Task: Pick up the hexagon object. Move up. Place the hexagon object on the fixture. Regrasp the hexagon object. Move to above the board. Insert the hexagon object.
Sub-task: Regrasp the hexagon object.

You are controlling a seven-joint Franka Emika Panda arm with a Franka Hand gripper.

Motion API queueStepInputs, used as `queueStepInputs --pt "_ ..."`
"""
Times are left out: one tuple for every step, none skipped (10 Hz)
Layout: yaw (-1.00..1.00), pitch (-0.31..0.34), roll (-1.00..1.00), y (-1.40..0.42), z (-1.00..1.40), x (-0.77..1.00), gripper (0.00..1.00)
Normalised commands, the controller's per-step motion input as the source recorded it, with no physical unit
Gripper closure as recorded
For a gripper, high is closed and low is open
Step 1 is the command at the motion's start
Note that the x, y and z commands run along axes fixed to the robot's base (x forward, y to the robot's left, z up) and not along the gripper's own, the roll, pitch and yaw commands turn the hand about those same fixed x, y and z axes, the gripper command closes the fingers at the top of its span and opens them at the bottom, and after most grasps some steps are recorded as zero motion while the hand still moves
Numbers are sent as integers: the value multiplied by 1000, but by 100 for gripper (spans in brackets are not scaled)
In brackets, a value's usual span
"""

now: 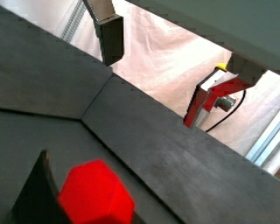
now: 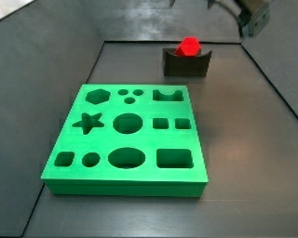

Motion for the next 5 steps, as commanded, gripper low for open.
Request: queueStepInputs --pt "116 -21 139 48 -1000 69 0" --pt "94 -38 114 42 -1000 84 0" --pt "76 -50 98 37 -1000 98 0" --pt "58 -53 87 33 -1000 106 0" --pt "43 -55 80 28 -1000 113 0"
